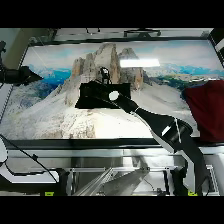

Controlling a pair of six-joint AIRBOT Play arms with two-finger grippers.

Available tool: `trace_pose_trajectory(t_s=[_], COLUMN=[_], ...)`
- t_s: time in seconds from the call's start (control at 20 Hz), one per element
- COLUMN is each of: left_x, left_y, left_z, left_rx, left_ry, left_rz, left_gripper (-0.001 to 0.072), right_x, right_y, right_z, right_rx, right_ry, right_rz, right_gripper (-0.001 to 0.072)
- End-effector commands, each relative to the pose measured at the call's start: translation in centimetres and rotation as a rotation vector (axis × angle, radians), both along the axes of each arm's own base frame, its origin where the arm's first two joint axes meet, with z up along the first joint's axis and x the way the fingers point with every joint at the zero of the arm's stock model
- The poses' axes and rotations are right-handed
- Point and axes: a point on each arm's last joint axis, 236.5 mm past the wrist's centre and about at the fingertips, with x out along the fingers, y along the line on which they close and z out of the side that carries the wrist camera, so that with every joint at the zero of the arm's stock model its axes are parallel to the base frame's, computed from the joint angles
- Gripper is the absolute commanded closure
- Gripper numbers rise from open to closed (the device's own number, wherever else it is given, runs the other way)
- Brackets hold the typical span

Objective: Fold the shirts.

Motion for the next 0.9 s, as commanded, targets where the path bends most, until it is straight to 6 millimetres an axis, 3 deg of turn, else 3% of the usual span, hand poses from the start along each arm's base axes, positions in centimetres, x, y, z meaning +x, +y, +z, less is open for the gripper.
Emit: trace_pose_trajectory(t_s=[0.0, 0.1, 0.2, 0.25, 0.3, 0.45, 0.5, 0.55, 0.6, 0.65, 0.75, 0.85], left_x=[-0.2, -0.2, -0.4, -0.6, -0.8, -1.0, -1.3, -1.4, -1.4, -1.7, -2.0, -1.4], left_y=[0.2, -0.3, -0.8, -0.9, -1.2, -1.5, -1.6, -1.6, -1.7, -1.9, -2.6, -2.6], left_z=[-1.2, -1.2, -1.2, -1.3, -1.3, -1.4, -1.4, -1.4, -1.4, -1.4, -0.9, -0.6], left_rx=[0.012, 0.011, 0.01, 0.008, 0.007, 0.005, 0.001, 0.0, -0.001, -0.009, -0.043, -0.053], left_ry=[0.005, 0.005, 0.014, 0.022, 0.027, 0.034, 0.044, 0.048, 0.05, 0.057, 0.06, 0.042], left_rz=[-0.006, -0.017, -0.035, -0.044, -0.051, -0.063, -0.072, -0.075, -0.077, -0.086, -0.101, -0.081], left_gripper=[0.069, 0.069, 0.069, 0.069, 0.069, 0.069, 0.069, 0.069, 0.069, 0.0689, 0.0676, -0.0011], right_x=[-1.6, -3.2, -3.5, -3.5, -3.4, -1.0, 0.3, 1.3, 2.0, 2.2, 2.4, 2.6], right_y=[2.5, 3.3, 1.4, -0.6, -2.7, -11.6, -15.4, -18.8, -22.0, -24.7, -28.1, -29.8], right_z=[1.8, 4.6, 7.1, 8.4, 9.5, 10.6, 9.7, 8.6, 7.2, 5.9, 4.0, 2.3], right_rx=[-0.028, -0.035, -0.042, -0.063, -0.093, -0.2, -0.247, -0.277, -0.296, -0.302, -0.298, -0.296], right_ry=[-0.106, -0.184, -0.201, -0.202, -0.207, -0.094, -0.015, 0.067, 0.155, 0.238, 0.329, 0.382], right_rz=[0.138, 0.285, 0.367, 0.408, 0.444, 0.39, 0.325, 0.264, 0.213, 0.18, 0.153, 0.14], right_gripper=[0.0015, 0.0015, 0.0043, 0.0219, 0.0328, 0.0324, 0.0291, 0.0132, 0.0069, 0.0069, 0.007, 0.0073])
